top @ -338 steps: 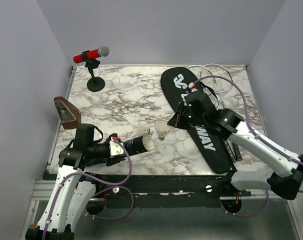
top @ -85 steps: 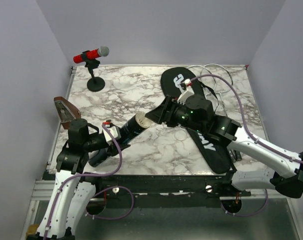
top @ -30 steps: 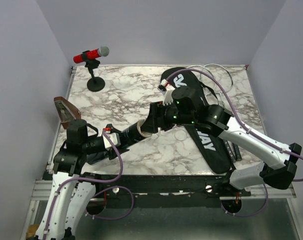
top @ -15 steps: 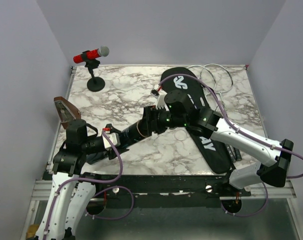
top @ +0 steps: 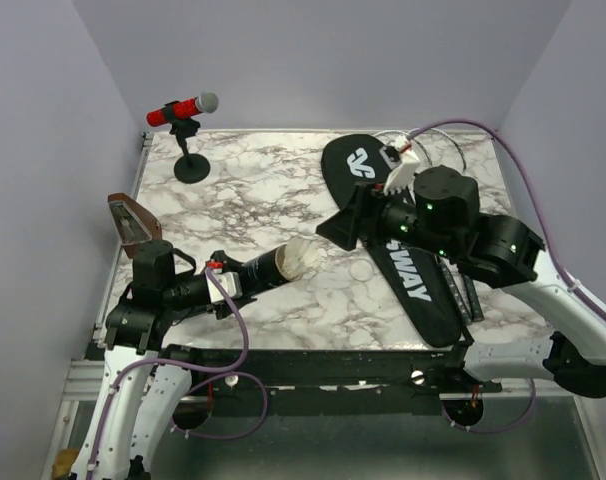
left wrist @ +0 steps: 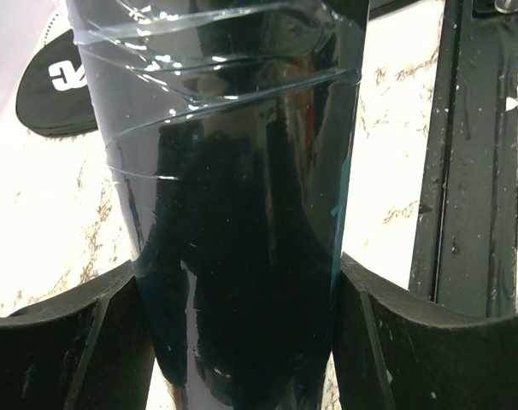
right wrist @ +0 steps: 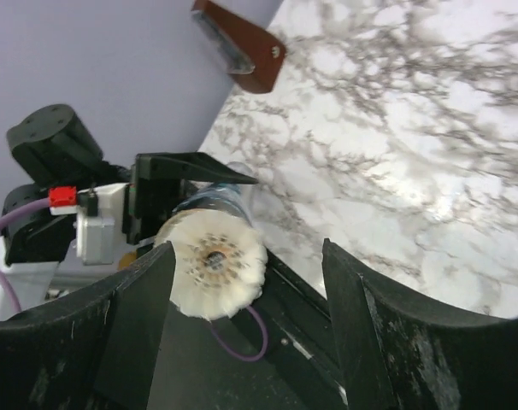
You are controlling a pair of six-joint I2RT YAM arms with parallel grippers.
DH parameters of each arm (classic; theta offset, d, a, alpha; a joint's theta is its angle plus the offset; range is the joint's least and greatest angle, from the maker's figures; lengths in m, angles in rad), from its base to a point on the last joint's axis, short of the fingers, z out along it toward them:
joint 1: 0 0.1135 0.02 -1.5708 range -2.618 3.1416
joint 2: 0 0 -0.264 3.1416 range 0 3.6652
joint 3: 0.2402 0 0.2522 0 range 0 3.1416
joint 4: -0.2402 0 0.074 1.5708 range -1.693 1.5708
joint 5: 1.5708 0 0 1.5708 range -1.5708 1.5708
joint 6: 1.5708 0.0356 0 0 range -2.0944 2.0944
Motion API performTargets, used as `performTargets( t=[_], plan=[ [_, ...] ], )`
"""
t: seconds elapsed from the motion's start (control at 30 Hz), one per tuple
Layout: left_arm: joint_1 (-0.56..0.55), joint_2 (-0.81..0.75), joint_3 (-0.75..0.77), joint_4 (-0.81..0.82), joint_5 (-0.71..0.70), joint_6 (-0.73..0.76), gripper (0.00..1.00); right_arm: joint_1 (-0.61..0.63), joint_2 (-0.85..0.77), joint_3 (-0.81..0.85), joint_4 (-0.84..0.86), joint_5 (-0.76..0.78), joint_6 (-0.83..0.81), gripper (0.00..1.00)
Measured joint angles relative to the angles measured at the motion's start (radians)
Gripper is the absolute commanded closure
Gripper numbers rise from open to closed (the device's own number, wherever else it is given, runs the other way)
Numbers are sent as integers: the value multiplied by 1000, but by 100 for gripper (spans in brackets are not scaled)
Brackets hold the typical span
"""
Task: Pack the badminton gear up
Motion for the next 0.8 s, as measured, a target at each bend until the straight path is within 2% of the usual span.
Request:
performTargets(
  t=[0.13, 0.27, 0.47, 0.8],
  plan=[
    [0, 0, -14, -33, -11, 51, 66, -30, -93, -106, -21, 101, 29, 23],
    [0, -9, -26, -56, -18, 70, 66, -57, -89, -193, -30, 106, 48, 23],
    [0, -18, -26, -58, -17, 48, 66, -58, 13, -211, -20, 56, 55, 23],
    [0, -18, -26, -58, -17, 38, 66, -58, -42, -254, 70, -47, 63, 24]
  ],
)
